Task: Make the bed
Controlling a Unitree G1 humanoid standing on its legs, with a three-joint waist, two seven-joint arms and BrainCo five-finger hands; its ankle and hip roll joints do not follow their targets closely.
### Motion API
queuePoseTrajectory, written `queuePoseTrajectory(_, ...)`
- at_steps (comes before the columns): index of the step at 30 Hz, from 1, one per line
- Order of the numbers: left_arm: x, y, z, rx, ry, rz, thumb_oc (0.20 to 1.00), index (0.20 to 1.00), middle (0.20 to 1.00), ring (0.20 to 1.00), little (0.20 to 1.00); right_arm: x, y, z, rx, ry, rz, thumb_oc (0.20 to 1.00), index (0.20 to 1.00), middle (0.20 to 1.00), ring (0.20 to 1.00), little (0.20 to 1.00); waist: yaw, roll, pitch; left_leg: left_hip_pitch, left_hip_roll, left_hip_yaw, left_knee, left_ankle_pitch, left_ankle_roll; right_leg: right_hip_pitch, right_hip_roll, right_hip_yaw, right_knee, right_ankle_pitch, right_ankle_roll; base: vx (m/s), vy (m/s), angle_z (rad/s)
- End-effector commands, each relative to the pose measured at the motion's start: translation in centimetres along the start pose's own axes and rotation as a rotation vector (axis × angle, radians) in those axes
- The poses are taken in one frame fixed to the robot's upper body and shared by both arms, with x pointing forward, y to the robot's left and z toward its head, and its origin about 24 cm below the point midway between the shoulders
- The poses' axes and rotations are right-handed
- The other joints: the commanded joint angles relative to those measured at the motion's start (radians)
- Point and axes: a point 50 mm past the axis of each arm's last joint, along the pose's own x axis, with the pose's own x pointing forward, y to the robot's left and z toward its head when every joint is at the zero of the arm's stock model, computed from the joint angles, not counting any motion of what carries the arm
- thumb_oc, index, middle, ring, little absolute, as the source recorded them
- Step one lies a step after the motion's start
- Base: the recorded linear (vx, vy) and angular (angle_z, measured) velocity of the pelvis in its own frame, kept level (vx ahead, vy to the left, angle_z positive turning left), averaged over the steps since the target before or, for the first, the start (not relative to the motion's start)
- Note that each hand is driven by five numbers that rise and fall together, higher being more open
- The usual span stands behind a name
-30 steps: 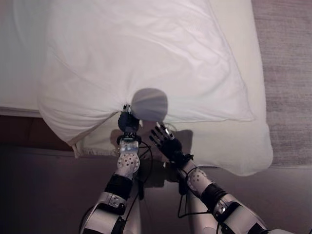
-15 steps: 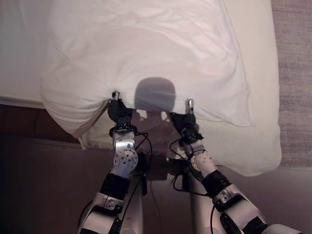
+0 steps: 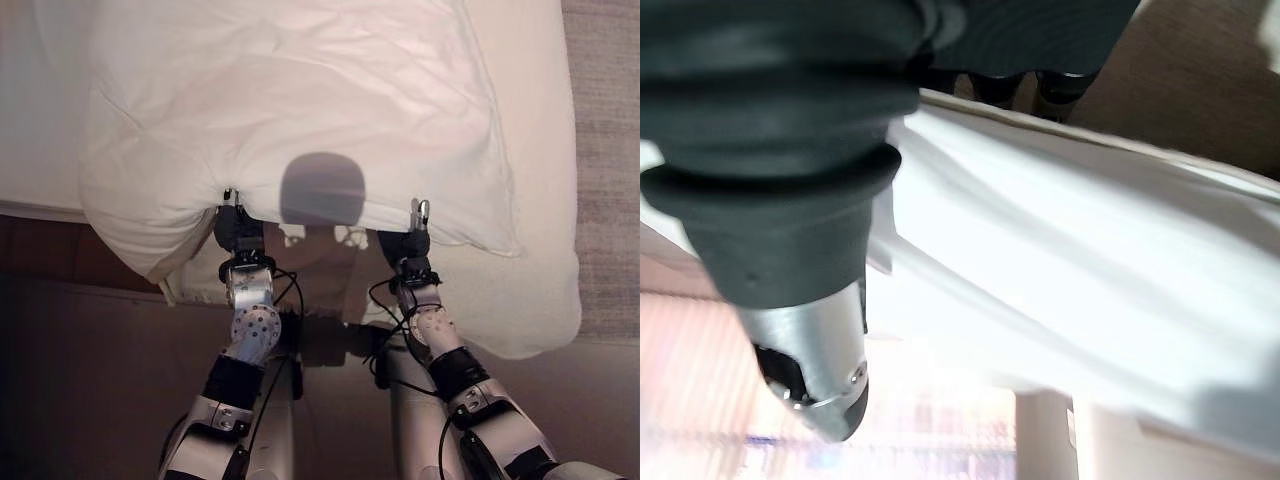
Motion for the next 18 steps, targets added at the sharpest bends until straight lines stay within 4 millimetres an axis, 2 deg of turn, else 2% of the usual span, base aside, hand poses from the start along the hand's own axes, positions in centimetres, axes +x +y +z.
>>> queuePoseTrajectory(1,0.3,-3.8,6.2,0.002,-0.341,-0.163,0.200,0.200,0.200,0.200,0.200,0.0,-0.8,6.6,-0.071,-0.256,-0.099,1.000,1.000,1.000,1.000,1.000,0.006,0.062,-0.106,-0.059,-0.039,-0.009,-0.030,0.044,0.031,0.012,0.012,-0.001,-0.048,0.076,0.038,0.00,0.000,0.00)
queuePoseTrajectory(2,0.3,-3.9,6.2,0.002,-0.341,-0.163,0.200,0.200,0.200,0.200,0.200,0.0,-0.8,6.7,-0.072,-0.257,-0.098,1.000,1.000,1.000,1.000,1.000,0.006,0.063,-0.106,-0.059,-0.039,-0.009,-0.031,0.045,0.031,0.011,0.012,-0.001,-0.048,0.076,0.038,0.00,0.000,0.00)
queuePoseTrajectory(4,0.5,-4.1,6.9,0.015,-0.388,-0.137,0.200,0.200,0.200,0.200,0.200,0.4,-1.1,9.1,-0.112,-0.320,-0.163,1.000,1.000,1.000,1.000,1.000,0.007,0.061,-0.113,-0.059,-0.039,-0.014,-0.037,0.049,0.028,0.010,0.015,-0.003,-0.050,0.076,0.039,0.01,-0.033,0.00)
queuePoseTrajectory(6,0.6,-4.3,7.0,0.017,-0.397,-0.129,0.200,0.200,0.200,0.200,0.200,0.8,-0.8,9.7,-0.131,-0.329,-0.174,1.000,1.000,1.000,1.000,1.000,0.008,0.062,-0.111,-0.058,-0.038,-0.013,-0.042,0.050,0.028,0.010,0.015,-0.002,-0.051,0.076,0.039,0.00,0.000,0.00)
queuePoseTrajectory(7,0.7,-4.4,7.6,0.020,-0.424,-0.130,0.200,0.200,0.200,0.200,0.200,0.9,-0.8,11.0,-0.160,-0.354,-0.205,1.000,1.000,1.000,1.000,1.000,0.007,0.059,-0.113,-0.057,-0.037,-0.012,-0.046,0.053,0.024,0.009,0.016,-0.003,-0.052,0.078,0.040,0.00,0.000,0.00)
queuePoseTrajectory(11,0.7,-4.4,8.4,0.033,-0.457,-0.111,0.200,0.200,0.200,0.200,0.200,1.4,0.1,13.6,-0.219,-0.400,-0.226,1.000,1.000,1.000,1.000,1.000,0.008,0.057,-0.107,-0.054,-0.032,-0.007,-0.048,0.055,0.023,0.006,0.017,0.000,-0.050,0.077,0.039,0.00,0.000,0.00)
queuePoseTrajectory(18,0.7,-4.3,8.8,0.038,-0.478,-0.086,0.200,0.200,0.200,0.200,0.200,1.6,0.7,14.5,-0.252,-0.414,-0.224,1.000,1.000,1.000,1.000,1.000,0.005,0.060,-0.101,-0.049,-0.028,0.001,-0.045,0.049,0.025,0.005,0.021,0.010,-0.048,0.076,0.037,0.01,0.000,-0.04)
